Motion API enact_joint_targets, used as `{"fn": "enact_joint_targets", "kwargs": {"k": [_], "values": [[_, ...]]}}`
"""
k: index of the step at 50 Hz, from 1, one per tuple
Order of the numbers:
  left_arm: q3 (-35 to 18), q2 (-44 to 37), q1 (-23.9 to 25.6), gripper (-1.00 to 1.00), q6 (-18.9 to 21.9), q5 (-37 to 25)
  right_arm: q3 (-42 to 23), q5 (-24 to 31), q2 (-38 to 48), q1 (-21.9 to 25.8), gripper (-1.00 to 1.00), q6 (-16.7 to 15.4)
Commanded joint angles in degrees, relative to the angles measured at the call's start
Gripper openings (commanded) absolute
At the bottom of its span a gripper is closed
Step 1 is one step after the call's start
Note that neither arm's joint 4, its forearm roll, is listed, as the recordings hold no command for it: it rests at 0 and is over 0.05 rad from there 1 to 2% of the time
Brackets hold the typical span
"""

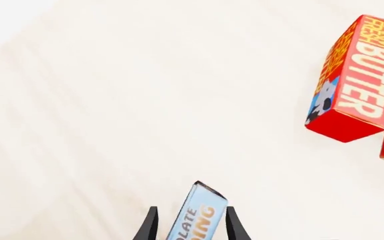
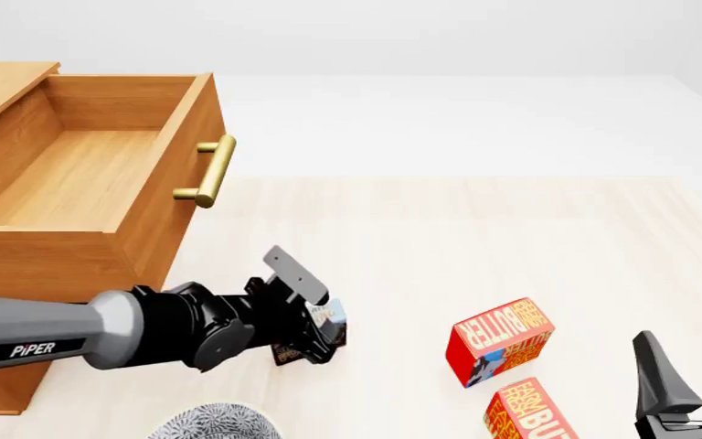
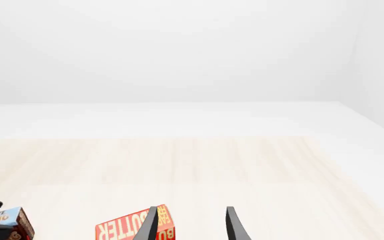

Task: Put the chocolate pudding in the top drawer of the cabinet and close it.

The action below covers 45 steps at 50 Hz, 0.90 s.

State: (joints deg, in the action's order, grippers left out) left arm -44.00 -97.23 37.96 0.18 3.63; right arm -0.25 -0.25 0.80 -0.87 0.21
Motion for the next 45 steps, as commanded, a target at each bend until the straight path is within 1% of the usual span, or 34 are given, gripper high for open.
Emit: {"fn": "enact_joint_targets", "kwargs": {"k": [1,2,3,9,13,17,24,40,42,45], "values": [[1.1,-2.3,2.3,1.0,-2.1,0.0,0.0,0.0,0.0,0.0,1.0,0.0],[1.0,-2.5,2.7,1.0,-2.4,0.0,0.0,0.0,0.0,0.0,1.0,0.0],[1.3,-2.4,1.9,-1.0,-2.2,-0.1,0.0,0.0,0.0,0.0,1.0,0.0],[2.0,-1.3,1.3,-1.0,-2.0,-0.5,0.0,0.0,0.0,0.0,1.0,0.0],[2.3,-0.4,2.0,-1.0,-2.9,-0.3,0.0,0.0,0.0,0.0,1.0,0.0],[2.9,1.7,0.6,-1.0,-1.0,-0.9,0.0,0.0,0.0,0.0,1.0,0.0],[2.6,6.6,0.4,-1.0,0.3,-3.7,0.0,0.0,0.0,0.0,1.0,0.0],[0.4,13.4,2.8,-1.0,2.1,-9.0,0.0,0.0,0.0,0.0,1.0,0.0],[0.4,14.8,2.1,-1.0,3.7,-9.5,0.0,0.0,0.0,0.0,1.0,0.0],[-0.1,15.6,2.5,-1.0,3.7,-10.5,0.0,0.0,0.0,0.0,1.0,0.0]]}}
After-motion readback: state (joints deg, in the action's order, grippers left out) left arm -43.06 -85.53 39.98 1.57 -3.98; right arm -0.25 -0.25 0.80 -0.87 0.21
